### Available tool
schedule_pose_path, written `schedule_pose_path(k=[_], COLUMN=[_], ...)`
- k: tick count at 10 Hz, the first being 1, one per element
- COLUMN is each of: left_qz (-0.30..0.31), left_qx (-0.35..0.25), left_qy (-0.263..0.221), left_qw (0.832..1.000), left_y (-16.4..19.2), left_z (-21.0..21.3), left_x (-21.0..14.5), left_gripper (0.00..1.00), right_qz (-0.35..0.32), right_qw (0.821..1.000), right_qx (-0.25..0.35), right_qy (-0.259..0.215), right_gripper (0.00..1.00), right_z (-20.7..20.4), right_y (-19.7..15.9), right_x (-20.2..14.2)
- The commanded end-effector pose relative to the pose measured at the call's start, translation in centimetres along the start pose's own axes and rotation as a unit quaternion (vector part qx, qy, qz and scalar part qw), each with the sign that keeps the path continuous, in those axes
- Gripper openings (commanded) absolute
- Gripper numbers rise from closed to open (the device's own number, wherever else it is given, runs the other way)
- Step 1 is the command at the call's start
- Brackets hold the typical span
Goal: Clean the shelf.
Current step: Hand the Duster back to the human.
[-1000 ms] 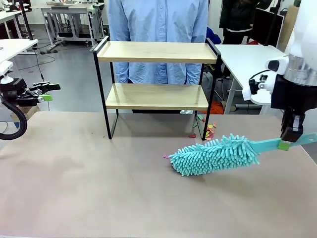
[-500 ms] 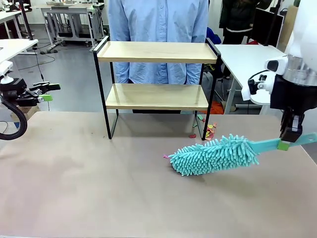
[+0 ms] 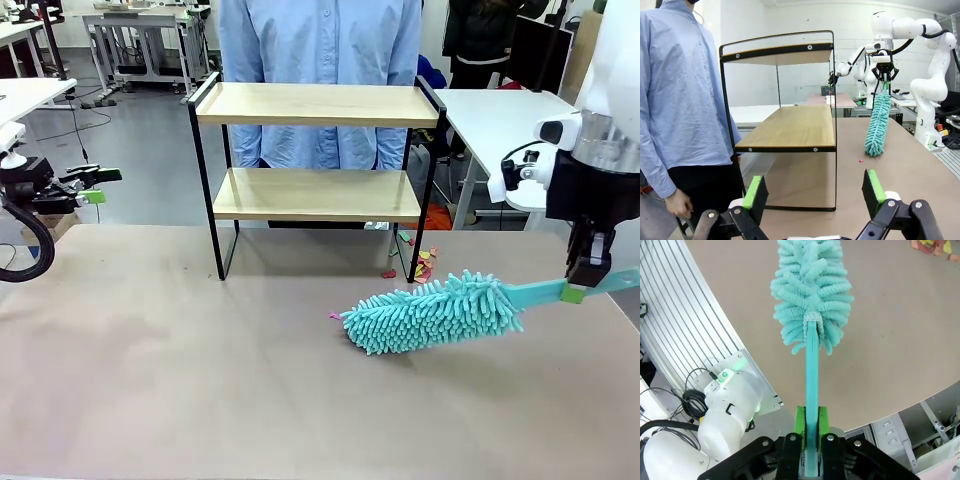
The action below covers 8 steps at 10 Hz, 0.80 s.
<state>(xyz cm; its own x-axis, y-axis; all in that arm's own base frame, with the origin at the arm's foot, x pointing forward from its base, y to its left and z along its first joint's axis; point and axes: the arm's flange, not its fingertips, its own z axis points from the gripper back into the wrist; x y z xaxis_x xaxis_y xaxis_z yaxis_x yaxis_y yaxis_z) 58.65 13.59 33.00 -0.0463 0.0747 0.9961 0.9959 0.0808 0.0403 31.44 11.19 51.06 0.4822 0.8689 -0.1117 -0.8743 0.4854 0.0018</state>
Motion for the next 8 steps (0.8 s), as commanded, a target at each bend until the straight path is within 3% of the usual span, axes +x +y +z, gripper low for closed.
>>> schedule_pose_path(k=[1,3,5,8], left_qz=[-0.001,0.000,0.026,0.033], left_qx=[-0.001,0.000,0.015,0.069], left_qy=[-0.001,0.000,-0.007,0.023], left_qw=[1.000,1.000,1.000,0.997], left_y=[-0.3,0.0,-2.6,-10.4], left_z=[-0.1,0.0,-1.6,-5.0], left_x=[0.4,0.0,1.1,4.3], left_gripper=[1.00,1.00,1.00,1.00], right_qz=[-0.007,0.000,0.059,0.156], right_qw=[1.000,1.000,0.992,0.959], right_qx=[-0.002,0.000,0.000,0.040], right_qy=[-0.001,0.000,-0.113,-0.235], right_gripper=[0.13,0.13,0.13,0.13], right_z=[0.1,0.0,1.7,0.8], right_y=[0.2,0.0,-2.9,-5.9], right_x=[0.2,0.0,0.5,0.4])
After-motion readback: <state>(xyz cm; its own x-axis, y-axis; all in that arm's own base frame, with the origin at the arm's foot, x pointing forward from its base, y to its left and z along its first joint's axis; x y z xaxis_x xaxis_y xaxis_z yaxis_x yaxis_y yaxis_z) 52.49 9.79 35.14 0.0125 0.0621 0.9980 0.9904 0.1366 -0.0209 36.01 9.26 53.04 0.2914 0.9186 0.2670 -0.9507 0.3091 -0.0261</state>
